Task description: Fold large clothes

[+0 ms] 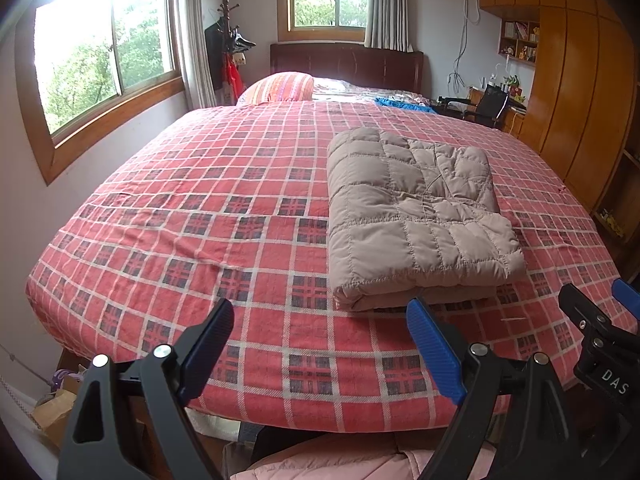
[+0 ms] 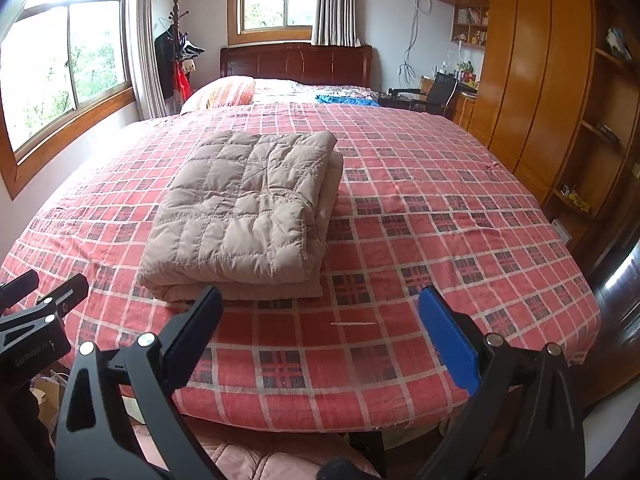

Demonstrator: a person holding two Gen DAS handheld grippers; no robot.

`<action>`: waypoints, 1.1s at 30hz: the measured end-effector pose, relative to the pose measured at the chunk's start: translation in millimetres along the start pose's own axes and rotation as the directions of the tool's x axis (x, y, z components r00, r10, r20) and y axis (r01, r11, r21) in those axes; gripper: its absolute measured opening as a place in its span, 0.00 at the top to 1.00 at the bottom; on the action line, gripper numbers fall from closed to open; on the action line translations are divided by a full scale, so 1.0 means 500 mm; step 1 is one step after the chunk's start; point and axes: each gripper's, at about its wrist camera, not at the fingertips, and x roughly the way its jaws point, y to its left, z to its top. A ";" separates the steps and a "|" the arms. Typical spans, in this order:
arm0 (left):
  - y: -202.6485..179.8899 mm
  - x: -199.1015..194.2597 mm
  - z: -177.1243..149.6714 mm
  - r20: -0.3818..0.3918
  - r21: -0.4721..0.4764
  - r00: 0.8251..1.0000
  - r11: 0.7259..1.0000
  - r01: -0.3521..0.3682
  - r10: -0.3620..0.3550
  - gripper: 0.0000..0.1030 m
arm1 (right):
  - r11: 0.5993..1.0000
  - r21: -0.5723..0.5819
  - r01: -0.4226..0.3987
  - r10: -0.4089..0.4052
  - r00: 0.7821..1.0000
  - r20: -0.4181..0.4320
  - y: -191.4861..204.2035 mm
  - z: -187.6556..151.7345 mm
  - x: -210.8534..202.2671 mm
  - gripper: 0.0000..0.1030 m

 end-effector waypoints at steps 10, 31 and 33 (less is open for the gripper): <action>-0.002 -0.004 -0.007 -0.001 0.003 1.000 1.000 -0.002 0.002 0.14 | 1.000 -0.004 -0.004 0.004 1.000 -0.010 0.003 -0.007 -0.002 0.05; 0.002 -0.010 -0.015 0.002 0.002 1.000 1.000 -0.009 0.009 0.14 | 1.000 0.001 0.006 -0.006 1.000 -0.015 0.001 -0.016 -0.004 0.05; 0.001 -0.011 -0.016 0.002 0.002 1.000 1.000 -0.009 0.009 0.14 | 1.000 0.004 0.006 -0.006 1.000 -0.015 0.001 -0.018 -0.006 0.05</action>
